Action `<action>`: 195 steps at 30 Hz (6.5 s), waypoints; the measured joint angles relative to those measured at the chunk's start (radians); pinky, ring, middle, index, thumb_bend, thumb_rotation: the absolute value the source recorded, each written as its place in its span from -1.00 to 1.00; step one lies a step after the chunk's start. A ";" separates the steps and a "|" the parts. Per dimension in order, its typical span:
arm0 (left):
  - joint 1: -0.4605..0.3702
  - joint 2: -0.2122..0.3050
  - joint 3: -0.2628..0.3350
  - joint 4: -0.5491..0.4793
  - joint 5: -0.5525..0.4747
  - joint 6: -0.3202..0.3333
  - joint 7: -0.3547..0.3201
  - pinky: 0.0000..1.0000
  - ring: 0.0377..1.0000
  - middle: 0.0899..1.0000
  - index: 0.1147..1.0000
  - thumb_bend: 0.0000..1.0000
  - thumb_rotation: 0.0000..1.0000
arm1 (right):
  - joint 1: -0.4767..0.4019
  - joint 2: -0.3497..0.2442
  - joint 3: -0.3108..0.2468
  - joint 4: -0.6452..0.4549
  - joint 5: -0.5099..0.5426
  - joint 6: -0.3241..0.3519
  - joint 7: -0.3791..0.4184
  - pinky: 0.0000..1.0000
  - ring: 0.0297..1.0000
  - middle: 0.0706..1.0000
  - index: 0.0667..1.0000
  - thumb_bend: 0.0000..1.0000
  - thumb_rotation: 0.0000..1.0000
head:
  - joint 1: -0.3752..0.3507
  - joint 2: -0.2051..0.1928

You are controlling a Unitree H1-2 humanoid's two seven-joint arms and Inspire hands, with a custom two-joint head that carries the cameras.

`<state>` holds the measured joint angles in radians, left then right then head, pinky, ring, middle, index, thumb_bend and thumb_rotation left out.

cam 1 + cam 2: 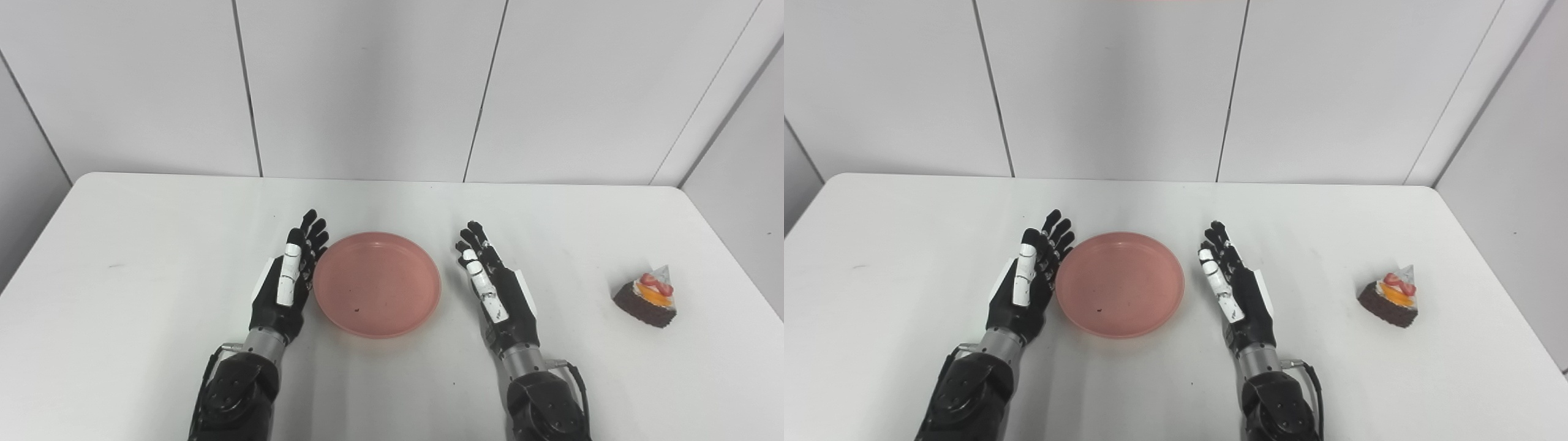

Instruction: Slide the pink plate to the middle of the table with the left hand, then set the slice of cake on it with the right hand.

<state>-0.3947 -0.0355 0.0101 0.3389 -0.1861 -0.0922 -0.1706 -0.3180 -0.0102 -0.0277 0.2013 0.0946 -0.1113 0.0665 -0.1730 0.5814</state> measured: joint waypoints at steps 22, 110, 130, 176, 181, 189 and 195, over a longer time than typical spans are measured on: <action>-0.066 0.039 0.020 0.127 0.061 -0.128 0.069 1.00 1.00 1.00 1.00 0.38 1.00 | -0.107 -0.273 -0.061 -0.301 -0.392 0.384 -0.093 0.60 0.71 0.70 0.72 0.31 0.05 | -0.160 -0.014; -0.076 0.090 0.045 0.142 0.006 -0.100 -0.046 1.00 1.00 1.00 1.00 0.54 0.97 | -0.021 -0.429 -0.028 -0.106 -0.856 0.507 -0.052 -0.63 -0.22 -0.08 -0.03 0.04 -1.00 | -0.295 -0.023; -0.074 0.076 0.042 0.136 0.013 -0.106 -0.033 1.00 1.00 1.00 1.00 0.43 0.99 | 0.016 -0.376 -0.003 -0.265 -0.793 0.430 -0.250 -0.78 -0.20 -0.10 -0.12 0.03 -1.00 | -0.252 -0.018; 0.004 0.012 -0.040 -0.006 0.117 -0.008 0.080 1.00 1.00 1.00 1.00 0.44 1.00 | -0.148 -0.145 0.444 -0.096 -0.837 0.164 -0.090 -0.42 -0.26 -0.14 -0.03 0.02 -1.00 | 0.176 -0.002; 0.003 -0.001 -0.043 0.003 0.124 -0.010 0.098 1.00 1.00 1.00 1.00 0.49 1.00 | -0.157 -0.145 0.442 -0.067 -0.835 0.156 -0.096 -0.42 -0.25 -0.14 -0.05 0.02 -1.00 | 0.230 0.001; -0.003 -0.016 -0.058 0.015 0.161 -0.017 0.126 1.00 1.00 1.00 1.00 0.51 1.00 | -0.192 -0.145 0.423 0.003 -0.828 0.123 -0.124 -0.43 -0.26 -0.10 -0.02 0.02 -1.00 | 0.239 0.003; -0.004 -0.016 -0.062 0.016 0.163 -0.020 0.127 1.00 1.00 1.00 1.00 0.52 1.00 | -0.188 -0.168 0.420 -0.001 -0.834 0.116 -0.135 0.04 0.11 0.21 -0.02 -0.01 -0.86 | 0.236 0.006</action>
<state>-0.3988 -0.0513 -0.0522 0.3553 -0.0228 -0.1122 -0.0439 -0.5065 -0.1781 0.3919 0.2000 -0.7398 0.0043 -0.0686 0.0629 0.5875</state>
